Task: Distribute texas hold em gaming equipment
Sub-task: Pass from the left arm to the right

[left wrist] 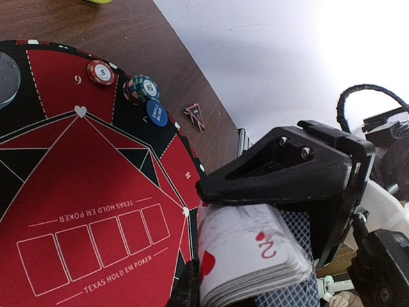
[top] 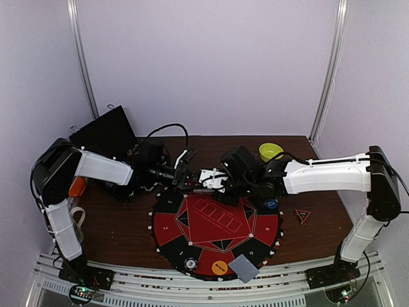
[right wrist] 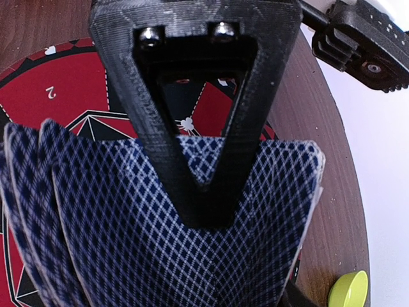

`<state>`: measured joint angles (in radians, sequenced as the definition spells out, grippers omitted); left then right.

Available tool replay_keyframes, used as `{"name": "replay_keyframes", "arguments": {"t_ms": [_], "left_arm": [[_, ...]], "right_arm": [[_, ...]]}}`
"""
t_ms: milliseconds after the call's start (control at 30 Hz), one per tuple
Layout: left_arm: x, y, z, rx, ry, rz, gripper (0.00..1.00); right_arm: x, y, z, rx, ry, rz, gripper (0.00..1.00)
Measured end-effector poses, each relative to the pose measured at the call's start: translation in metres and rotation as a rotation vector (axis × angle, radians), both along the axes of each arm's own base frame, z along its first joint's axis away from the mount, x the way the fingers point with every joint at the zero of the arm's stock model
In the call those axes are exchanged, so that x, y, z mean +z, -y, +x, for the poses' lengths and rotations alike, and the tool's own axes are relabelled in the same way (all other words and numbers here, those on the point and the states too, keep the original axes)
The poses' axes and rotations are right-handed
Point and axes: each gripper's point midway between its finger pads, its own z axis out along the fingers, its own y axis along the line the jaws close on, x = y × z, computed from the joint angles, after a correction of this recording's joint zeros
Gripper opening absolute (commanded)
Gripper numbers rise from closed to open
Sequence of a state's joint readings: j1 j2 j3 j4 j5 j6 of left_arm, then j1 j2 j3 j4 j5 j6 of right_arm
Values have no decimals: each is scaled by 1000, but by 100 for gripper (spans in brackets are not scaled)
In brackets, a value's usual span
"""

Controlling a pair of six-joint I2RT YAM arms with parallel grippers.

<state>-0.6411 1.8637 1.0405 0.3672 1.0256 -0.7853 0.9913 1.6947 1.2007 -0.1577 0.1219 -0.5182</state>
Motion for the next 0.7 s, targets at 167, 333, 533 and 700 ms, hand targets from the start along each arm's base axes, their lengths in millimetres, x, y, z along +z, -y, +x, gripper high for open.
{"name": "replay_keyframes", "arguments": {"t_ms": [167, 333, 533, 700], "left_arm": [[1, 0, 0, 1, -12, -2, 25], [6, 2, -3, -19, -26, -14, 37], [13, 5, -2, -32, -17, -12, 47], [18, 6, -2, -48, -7, -20, 58]], "right_arm": [[1, 0, 0, -2, -2, -1, 45], [-1, 2, 2, -8, -4, -5, 45], [0, 4, 5, -18, 0, -7, 45], [-1, 5, 5, -20, -1, -8, 45]]}}
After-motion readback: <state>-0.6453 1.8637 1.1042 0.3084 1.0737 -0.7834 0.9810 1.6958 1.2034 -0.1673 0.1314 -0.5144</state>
